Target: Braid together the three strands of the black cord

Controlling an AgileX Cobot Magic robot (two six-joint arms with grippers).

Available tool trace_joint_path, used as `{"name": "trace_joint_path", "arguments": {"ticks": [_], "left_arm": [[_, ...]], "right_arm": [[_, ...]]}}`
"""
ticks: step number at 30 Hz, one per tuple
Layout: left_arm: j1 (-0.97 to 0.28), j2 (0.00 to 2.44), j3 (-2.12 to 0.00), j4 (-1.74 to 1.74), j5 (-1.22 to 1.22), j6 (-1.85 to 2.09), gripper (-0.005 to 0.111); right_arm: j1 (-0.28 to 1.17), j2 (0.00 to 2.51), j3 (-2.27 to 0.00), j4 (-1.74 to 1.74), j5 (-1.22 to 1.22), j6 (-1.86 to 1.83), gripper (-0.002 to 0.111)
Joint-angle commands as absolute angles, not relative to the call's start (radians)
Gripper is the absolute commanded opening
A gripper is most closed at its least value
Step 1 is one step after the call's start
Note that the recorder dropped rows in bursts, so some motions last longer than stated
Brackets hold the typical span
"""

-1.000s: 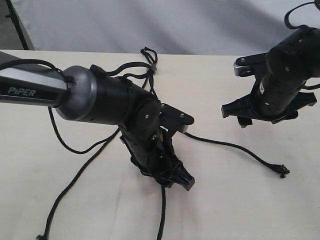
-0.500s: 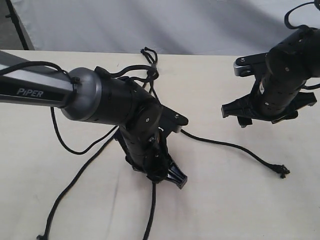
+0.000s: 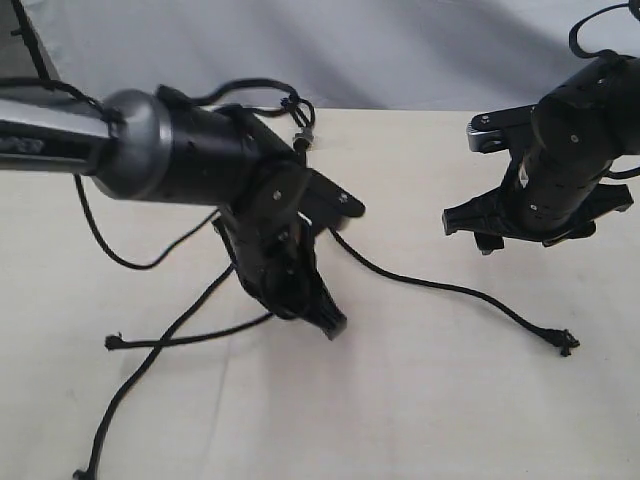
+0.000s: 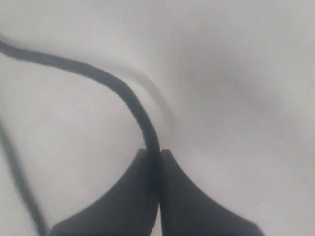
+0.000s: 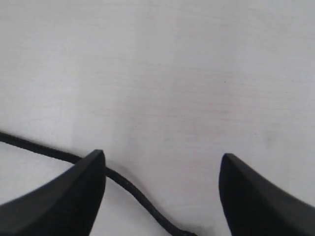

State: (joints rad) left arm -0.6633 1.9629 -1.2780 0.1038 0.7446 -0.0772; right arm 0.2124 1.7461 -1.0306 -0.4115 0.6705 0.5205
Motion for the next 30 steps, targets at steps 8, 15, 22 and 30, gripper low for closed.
{"name": "trace_joint_path", "arguments": {"ticks": [8, 15, 22, 30], "left_arm": [[-0.33, 1.93, -1.246, 0.175, 0.738, -0.036, 0.0], [-0.293, 1.93, -1.181, 0.167, 0.7, 0.0, 0.0], [-0.297, 1.868, -1.183, 0.322, 0.66, 0.06, 0.0], [-0.228, 1.91, -1.181, 0.64, 0.422, 0.056, 0.0]], "right_arm": [[0.211, 1.736, -1.034, -0.416, 0.654, 0.511, 0.062], [0.211, 1.738, -1.034, -0.416, 0.632, 0.516, 0.062], [0.211, 1.738, -1.034, -0.416, 0.632, 0.516, 0.062], [0.211, 1.738, -1.034, -0.416, 0.632, 0.516, 0.062]]}}
